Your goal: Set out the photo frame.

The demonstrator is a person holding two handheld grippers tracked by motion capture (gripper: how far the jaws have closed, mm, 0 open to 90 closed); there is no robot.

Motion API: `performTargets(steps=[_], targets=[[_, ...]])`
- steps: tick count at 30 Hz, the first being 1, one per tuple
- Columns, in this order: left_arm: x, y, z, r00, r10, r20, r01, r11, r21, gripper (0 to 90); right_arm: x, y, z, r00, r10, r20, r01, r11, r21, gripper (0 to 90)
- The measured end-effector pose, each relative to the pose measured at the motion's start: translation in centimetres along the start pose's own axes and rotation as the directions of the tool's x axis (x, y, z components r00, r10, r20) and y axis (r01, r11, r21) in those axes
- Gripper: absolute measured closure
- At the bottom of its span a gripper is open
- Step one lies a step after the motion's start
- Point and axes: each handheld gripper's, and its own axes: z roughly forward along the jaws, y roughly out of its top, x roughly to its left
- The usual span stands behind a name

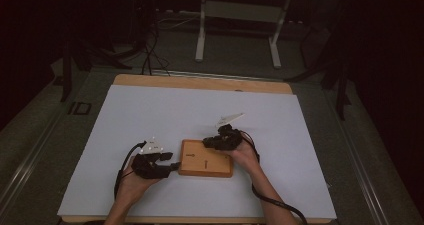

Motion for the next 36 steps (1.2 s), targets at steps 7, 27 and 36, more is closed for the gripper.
performTargets(steps=[7,27,36], targets=[[0.0,-0.3,0.2,0.9998,0.020,-0.008,-0.020,0.9993,0.031,48.3,-0.5,0.3,0.0,0.9991,0.032,-0.027,-0.032,0.999,0.019,83.5],[-2.2,-0.5,1.6,0.9746,0.196,-0.108,-0.183,0.9752,0.125,24.7,-1.2,1.1,0.1,0.9931,0.101,-0.059,-0.098,0.993,0.066,83.7],[-1.7,-0.7,3.3,0.9648,0.226,-0.134,-0.204,0.9655,0.163,21.8,-1.5,1.4,0.1,0.9898,0.125,-0.069,-0.119,0.989,0.087,83.7]])
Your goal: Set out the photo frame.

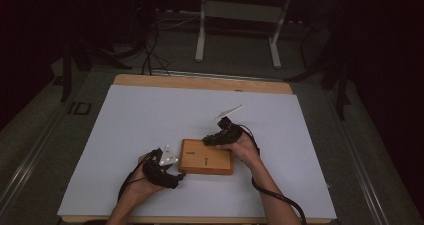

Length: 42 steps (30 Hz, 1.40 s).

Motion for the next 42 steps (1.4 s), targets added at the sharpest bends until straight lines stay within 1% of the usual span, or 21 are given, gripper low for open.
performTargets(steps=[5,6,7,8,11,12,13,14,17,18,21,24,27,29,30,31,32,33,34,38,42], targets=[[0.0,0.1,0.3,0.9997,0.017,-0.015,-0.017,0.9998,-0.011,20.7,-0.2,0.1,0.0,0.9999,0.009,-0.006,-0.009,1.000,0.006,83.9],[-0.1,0.2,0.4,0.9991,0.026,-0.032,-0.027,0.9995,-0.019,20.6,-0.2,0.2,0.0,0.9998,0.015,-0.013,-0.015,1.000,0.013,84.0],[-0.1,0.2,0.4,0.9991,0.026,-0.032,-0.027,0.9995,-0.019,20.6,-0.2,0.2,0.0,0.9998,0.015,-0.013,-0.015,1.000,0.013,84.0],[-0.3,0.3,0.5,0.9981,0.041,-0.047,-0.042,0.9988,-0.026,20.6,-0.2,0.2,0.0,0.9997,0.015,-0.020,-0.015,1.000,0.018,84.1],[-0.5,0.5,0.5,0.9982,0.045,-0.040,-0.046,0.9980,-0.043,20.6,-0.2,0.3,0.0,0.9996,0.015,-0.026,-0.014,1.000,0.028,84.3],[-0.7,0.8,0.3,0.9973,0.059,-0.044,-0.061,0.9962,-0.062,20.6,-0.1,0.3,0.0,0.9995,0.016,-0.028,-0.015,0.999,0.028,84.4],[-0.7,0.8,0.3,0.9973,0.059,-0.044,-0.061,0.9962,-0.062,19.6,-0.1,0.2,0.0,0.9994,0.017,-0.031,-0.016,0.999,0.029,84.5],[-1.0,0.9,0.2,0.9948,0.080,-0.063,-0.084,0.9937,-0.074,19.7,-0.1,0.2,0.0,0.9993,0.017,-0.034,-0.016,1.000,0.027,84.5],[-1.1,0.9,0.0,0.9941,0.089,-0.061,-0.095,0.9915,-0.089,19.9,-0.1,0.1,0.0,0.9991,0.013,-0.040,-0.012,1.000,0.024,84.5],[-1.3,1.0,-0.3,0.9931,0.102,-0.057,-0.108,0.9882,-0.109,20.0,-0.1,0.1,0.0,0.9989,0.005,-0.047,-0.004,1.000,0.030,84.5],[-1.3,1.1,-0.4,0.9933,0.105,-0.048,-0.111,0.9859,-0.126,19.9,0.0,0.1,-0.1,0.9986,-0.004,-0.052,0.006,0.999,0.039,84.6],[-0.9,0.9,-0.1,0.9925,0.099,-0.072,-0.106,0.9889,-0.104,19.9,0.1,0.0,-0.1,0.9972,-0.006,-0.074,0.009,0.999,0.045,84.6],[-0.8,0.9,-0.2,0.9923,0.094,-0.081,-0.102,0.9888,-0.109,21.2,0.1,-0.1,-0.1,0.9964,-0.010,-0.084,0.013,0.999,0.043,84.7],[-0.8,1.0,-0.6,0.9914,0.093,-0.092,-0.106,0.9831,-0.149,22.8,0.1,-0.1,-0.1,0.9953,-0.011,-0.096,0.015,0.999,0.045,84.7],[-0.8,1.0,-0.6,0.9914,0.093,-0.092,-0.106,0.9831,-0.149,23.3,0.0,-0.1,-0.1,0.9949,-0.004,-0.100,0.009,0.999,0.048,84.7],[-0.9,1.1,-0.7,0.9905,0.101,-0.093,-0.115,0.9808,-0.158,23.3,0.0,-0.1,-0.1,0.9949,-0.004,-0.100,0.009,0.999,0.048,84.7],[-1.1,1.1,-0.8,0.9884,0.116,-0.099,-0.131,0.9771,-0.168,23.5,-0.1,-0.2,-0.1,0.9935,-0.002,-0.114,0.007,0.999,0.044,84.7],[-1.1,1.1,-0.8,0.9884,0.116,-0.099,-0.131,0.9771,-0.168,23.5,-0.1,-0.2,-0.1,0.9935,-0.002,-0.114,0.007,0.999,0.044,84.7],[-1.3,1.2,-0.8,0.9867,0.126,-0.103,-0.143,0.9738,-0.177,23.5,-0.1,-0.3,-0.1,0.9925,0.003,-0.122,0.002,0.999,0.039,84.7],[-1.5,1.2,-0.9,0.9838,0.145,-0.105,-0.163,0.9701,-0.180,23.5,-0.1,-0.4,-0.1,0.9921,-0.005,-0.125,0.010,0.999,0.040,84.7],[-1.7,1.3,-1.0,0.9836,0.152,-0.097,-0.169,0.9667,-0.192,23.8,-0.1,-0.5,-0.1,0.9907,-0.008,-0.136,0.013,0.999,0.041,84.5]])
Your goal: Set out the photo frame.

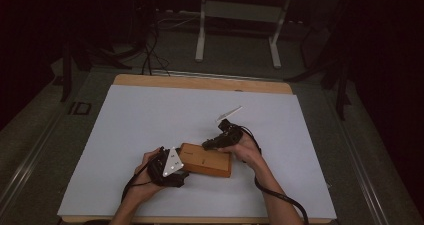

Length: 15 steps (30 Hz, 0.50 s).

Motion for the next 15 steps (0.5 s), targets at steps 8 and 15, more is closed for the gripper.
performTargets(steps=[8,15], targets=[[-0.6,0.6,-0.1,0.9966,0.030,0.077,-0.027,0.9990,-0.036,28.7,0.0,-0.1,0.1,0.9999,0.001,-0.016,-0.001,1.000,0.002,84.3],[-0.8,1.1,-0.1,0.9949,0.023,0.098,-0.017,0.9979,-0.063,35.6,0.4,0.1,0.1,0.9999,-0.014,0.005,0.014,1.000,0.025,82.8]])
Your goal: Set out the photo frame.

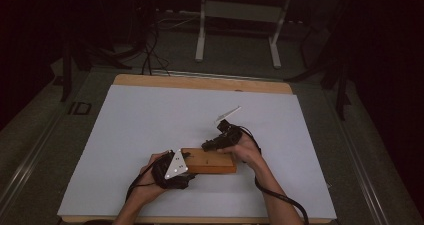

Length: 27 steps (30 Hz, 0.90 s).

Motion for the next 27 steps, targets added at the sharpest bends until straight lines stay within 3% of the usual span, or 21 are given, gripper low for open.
performTargets(steps=[9,17,27], targets=[[0.5,0.0,-0.1,0.9995,-0.031,-0.006,0.031,0.9992,-0.024,38.8,0.4,0.4,0.0,0.9983,-0.006,0.058,0.005,1.000,0.017,79.4],[0.9,0.0,-0.1,0.9989,-0.046,0.004,0.046,0.9984,-0.034,39.8,0.8,0.4,-0.4,0.9967,-0.017,0.080,0.015,1.000,0.021,72.5],[1.3,0.3,-0.1,0.9983,-0.056,0.016,0.057,0.9976,-0.038,43.2,1.4,-0.6,-2.5,0.9912,-0.028,0.129,0.030,1.000,-0.008,64.5]])
